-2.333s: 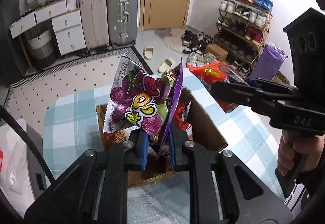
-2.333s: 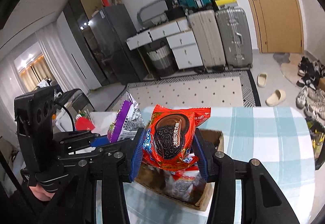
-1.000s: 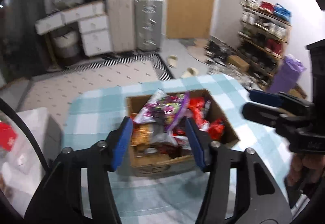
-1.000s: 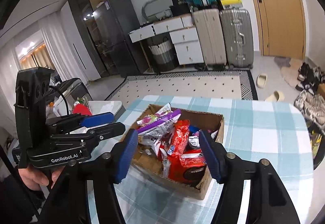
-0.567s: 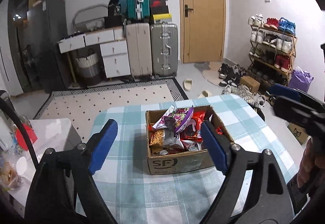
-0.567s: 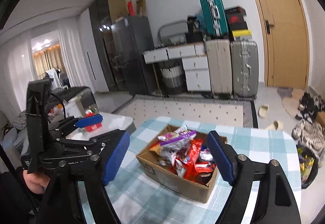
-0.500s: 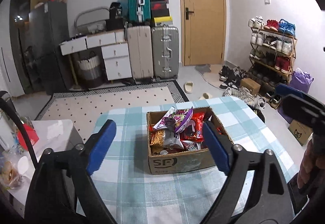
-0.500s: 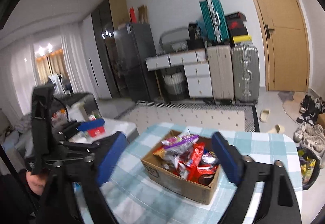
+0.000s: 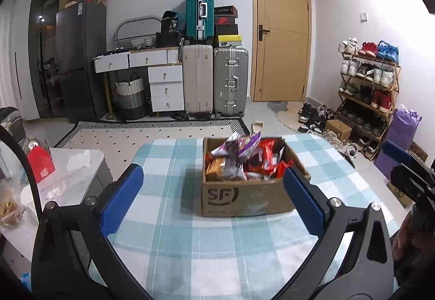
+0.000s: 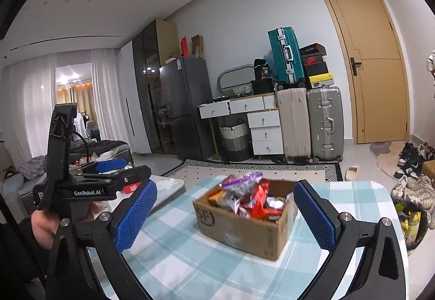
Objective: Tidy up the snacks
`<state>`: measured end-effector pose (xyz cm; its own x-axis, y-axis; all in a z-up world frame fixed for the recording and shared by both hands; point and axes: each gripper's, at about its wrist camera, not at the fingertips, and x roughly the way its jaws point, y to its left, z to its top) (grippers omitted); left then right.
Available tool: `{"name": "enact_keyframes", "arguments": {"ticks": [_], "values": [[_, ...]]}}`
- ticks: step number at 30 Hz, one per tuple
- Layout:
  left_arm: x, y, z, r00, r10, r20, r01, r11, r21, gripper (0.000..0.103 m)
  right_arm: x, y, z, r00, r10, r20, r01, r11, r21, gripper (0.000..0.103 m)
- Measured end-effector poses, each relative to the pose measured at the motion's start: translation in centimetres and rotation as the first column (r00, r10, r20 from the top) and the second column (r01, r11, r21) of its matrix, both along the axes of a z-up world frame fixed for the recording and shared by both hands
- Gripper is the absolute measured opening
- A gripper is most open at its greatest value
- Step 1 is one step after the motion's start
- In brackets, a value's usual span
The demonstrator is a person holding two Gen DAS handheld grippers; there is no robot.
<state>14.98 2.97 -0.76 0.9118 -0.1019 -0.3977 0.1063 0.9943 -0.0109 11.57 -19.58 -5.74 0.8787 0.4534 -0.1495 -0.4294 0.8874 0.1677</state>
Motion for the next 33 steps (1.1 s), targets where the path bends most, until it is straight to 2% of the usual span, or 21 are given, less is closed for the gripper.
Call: {"name": "enact_keyframes", "arguments": {"ticks": [8, 11, 18, 27, 33], "values": [[-0.1, 1.9, -5.0, 0.997, 0.077, 0.013, -0.076, 0.994, -0.073, 0.103, -1.3, -0.3, -5.7, 0.997, -0.045, -0.057, 0.044, 0.999, -0.013, 0.102], [-0.2, 2.4, -7.1, 0.994, 0.104, 0.012, -0.103, 0.992, -0.065, 0.103, -1.4, -0.1, -7.4, 0.995, -0.060, -0.080, 0.057, 0.998, -0.040, 0.102], [-0.1, 2.7, -12.2, 0.988, 0.154, 0.002, -0.154, 0.987, -0.043, 0.103, -0.6, 0.5, -9.2, 0.993, -0.093, -0.078, 0.087, 0.993, -0.073, 0.102], [-0.6, 1.6, -15.2, 0.987, 0.137, 0.083, -0.138, 0.990, 0.008, 0.103, -0.1, 0.9, -11.3, 0.987, -0.138, -0.083, 0.128, 0.986, -0.109, 0.103], [-0.3, 1.0, -15.3, 0.987, 0.133, 0.091, -0.137, 0.990, 0.033, 0.103, -0.2, 0.7, -11.2, 0.982, -0.171, -0.080, 0.161, 0.980, -0.119, 0.103]]}}
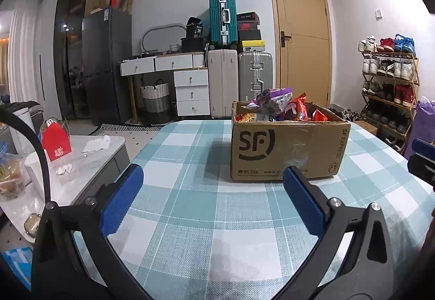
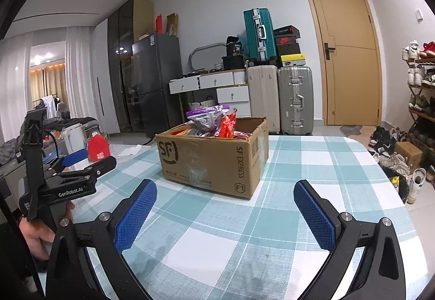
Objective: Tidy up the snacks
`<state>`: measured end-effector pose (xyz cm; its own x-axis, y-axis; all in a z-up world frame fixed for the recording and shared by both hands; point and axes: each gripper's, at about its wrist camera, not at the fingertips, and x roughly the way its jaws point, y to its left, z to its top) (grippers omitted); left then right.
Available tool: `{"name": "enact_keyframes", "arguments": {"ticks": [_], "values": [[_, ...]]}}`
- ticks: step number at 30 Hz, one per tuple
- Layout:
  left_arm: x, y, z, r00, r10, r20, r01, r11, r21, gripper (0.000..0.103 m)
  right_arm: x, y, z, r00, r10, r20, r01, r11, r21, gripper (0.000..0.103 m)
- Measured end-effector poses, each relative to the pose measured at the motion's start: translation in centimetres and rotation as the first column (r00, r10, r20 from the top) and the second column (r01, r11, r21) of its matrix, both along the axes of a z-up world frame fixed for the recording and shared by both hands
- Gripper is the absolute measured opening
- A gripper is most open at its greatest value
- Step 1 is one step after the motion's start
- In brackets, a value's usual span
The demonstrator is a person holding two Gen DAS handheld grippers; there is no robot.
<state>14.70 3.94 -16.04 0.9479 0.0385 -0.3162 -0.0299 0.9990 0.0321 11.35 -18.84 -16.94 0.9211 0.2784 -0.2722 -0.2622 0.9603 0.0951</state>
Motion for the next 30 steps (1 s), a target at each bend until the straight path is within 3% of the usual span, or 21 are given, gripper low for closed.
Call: {"name": "enact_keyframes", "arguments": {"ticks": [5, 13, 30], "values": [[0.8, 0.1, 0.1, 0.999, 0.009, -0.036, -0.009, 1.000, -0.003, 0.103, 0.0, 0.0, -0.1, 1.000, -0.010, -0.006, 0.010, 1.000, -0.006, 0.103], [0.3, -0.5, 0.1, 1.000, -0.006, 0.010, 0.006, 1.000, 0.025, 0.103, -0.3, -0.1, 0.0, 0.999, -0.033, 0.010, 0.033, 0.999, -0.014, 0.103], [0.8, -0.9, -0.3, 1.000, -0.004, 0.012, 0.004, 1.000, 0.017, 0.103, -0.6, 0.5, 0.0, 1.000, -0.017, 0.013, 0.017, 0.999, -0.045, 0.103]]}}
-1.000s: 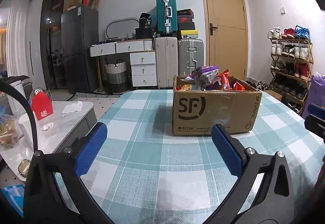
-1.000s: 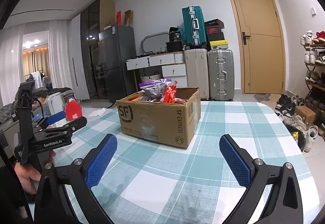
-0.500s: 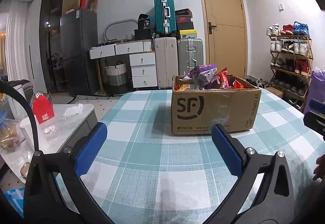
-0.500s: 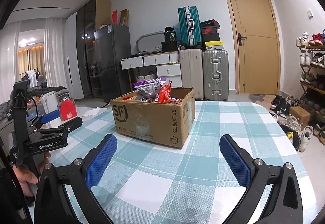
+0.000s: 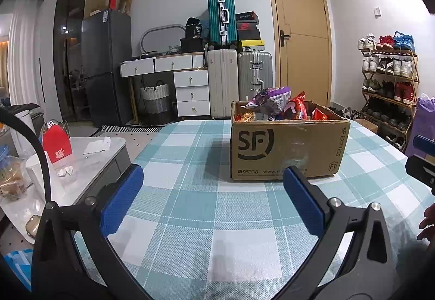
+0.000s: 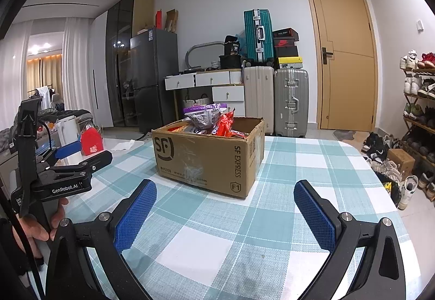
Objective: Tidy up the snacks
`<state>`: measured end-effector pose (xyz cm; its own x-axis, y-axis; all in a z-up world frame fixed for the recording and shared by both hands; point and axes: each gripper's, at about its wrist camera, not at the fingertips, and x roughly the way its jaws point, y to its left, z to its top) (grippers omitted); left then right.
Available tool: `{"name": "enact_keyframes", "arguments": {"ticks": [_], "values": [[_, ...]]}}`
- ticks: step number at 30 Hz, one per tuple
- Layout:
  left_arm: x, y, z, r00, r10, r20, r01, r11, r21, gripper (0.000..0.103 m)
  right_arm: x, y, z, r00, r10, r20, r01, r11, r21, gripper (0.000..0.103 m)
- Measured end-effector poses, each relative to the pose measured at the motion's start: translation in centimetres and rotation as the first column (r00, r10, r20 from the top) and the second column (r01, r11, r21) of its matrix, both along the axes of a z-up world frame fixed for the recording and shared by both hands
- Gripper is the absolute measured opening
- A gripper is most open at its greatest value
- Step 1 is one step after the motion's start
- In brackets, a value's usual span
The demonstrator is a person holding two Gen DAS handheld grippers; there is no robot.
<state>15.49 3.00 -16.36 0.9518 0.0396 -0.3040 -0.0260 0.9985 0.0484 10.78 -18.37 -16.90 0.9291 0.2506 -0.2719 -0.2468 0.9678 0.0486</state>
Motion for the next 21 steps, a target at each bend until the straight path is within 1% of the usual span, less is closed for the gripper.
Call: {"name": "enact_keyframes", "arguments": {"ticks": [21], "values": [[-0.09, -0.07, 0.00, 1.000, -0.001, 0.006, 0.001, 1.000, -0.002, 0.103, 0.15, 0.07, -0.09, 1.000, 0.007, -0.003, -0.007, 1.000, 0.005, 0.103]]}}
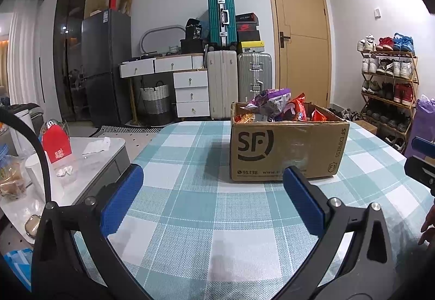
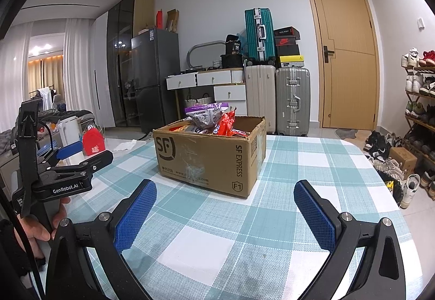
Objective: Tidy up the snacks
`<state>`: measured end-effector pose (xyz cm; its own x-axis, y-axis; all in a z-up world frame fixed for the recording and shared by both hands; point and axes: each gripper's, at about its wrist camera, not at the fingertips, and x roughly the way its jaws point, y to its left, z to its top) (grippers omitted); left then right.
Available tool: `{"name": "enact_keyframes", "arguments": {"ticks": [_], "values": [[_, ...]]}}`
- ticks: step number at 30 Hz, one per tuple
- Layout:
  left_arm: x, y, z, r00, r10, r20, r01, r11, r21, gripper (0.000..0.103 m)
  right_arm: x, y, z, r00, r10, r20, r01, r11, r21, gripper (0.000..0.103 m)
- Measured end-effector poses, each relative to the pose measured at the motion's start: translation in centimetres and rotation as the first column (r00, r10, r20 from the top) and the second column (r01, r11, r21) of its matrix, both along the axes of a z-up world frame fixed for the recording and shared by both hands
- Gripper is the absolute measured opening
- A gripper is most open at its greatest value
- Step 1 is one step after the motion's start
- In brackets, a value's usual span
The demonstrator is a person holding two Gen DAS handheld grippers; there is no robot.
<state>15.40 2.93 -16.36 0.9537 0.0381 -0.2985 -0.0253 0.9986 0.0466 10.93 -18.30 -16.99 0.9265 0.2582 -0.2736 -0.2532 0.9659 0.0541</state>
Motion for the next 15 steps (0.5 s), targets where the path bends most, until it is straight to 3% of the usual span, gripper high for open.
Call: {"name": "enact_keyframes", "arguments": {"ticks": [15], "values": [[-0.24, 0.17, 0.13, 1.000, 0.002, 0.000, -0.002, 1.000, -0.003, 0.103, -0.02, 0.00, -0.01, 1.000, 0.000, 0.001, 0.000, 1.000, 0.000, 0.103]]}}
